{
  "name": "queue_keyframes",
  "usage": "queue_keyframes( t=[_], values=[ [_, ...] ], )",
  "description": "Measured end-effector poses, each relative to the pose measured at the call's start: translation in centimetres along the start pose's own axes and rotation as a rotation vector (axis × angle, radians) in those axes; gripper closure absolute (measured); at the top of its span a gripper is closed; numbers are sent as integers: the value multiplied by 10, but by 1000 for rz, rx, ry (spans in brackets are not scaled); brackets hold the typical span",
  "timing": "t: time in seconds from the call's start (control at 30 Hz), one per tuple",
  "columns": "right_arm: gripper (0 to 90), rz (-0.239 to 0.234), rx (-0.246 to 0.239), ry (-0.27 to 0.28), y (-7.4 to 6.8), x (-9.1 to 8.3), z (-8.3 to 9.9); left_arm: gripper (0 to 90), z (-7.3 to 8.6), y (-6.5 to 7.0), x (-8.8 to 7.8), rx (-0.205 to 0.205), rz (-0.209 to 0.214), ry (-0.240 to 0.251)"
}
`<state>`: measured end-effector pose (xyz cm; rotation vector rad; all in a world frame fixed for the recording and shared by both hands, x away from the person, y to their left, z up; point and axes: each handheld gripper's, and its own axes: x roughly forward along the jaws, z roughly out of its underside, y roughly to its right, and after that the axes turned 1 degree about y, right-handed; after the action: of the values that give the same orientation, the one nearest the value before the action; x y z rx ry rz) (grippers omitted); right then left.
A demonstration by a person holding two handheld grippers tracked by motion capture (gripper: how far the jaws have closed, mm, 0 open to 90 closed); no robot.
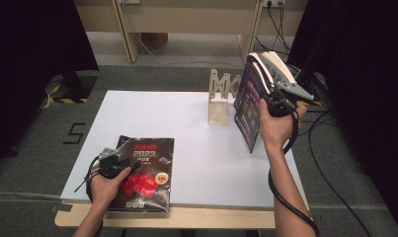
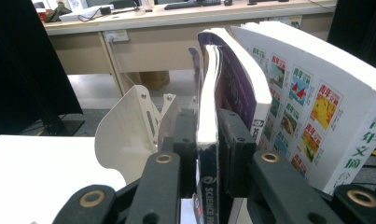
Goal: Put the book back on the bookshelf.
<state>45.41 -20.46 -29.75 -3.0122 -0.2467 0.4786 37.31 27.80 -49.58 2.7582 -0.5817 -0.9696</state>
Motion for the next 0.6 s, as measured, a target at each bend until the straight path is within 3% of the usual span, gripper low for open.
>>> queue_keyframes(
  t=[0.2, 0.6],
  values=[
    [781, 3, 5, -41, 3, 3, 1, 444, 0, 1, 1, 0, 5, 0],
    [841, 23, -43, -74, 0, 5, 0, 444, 0, 0, 0, -2, 1, 1]
  ],
)
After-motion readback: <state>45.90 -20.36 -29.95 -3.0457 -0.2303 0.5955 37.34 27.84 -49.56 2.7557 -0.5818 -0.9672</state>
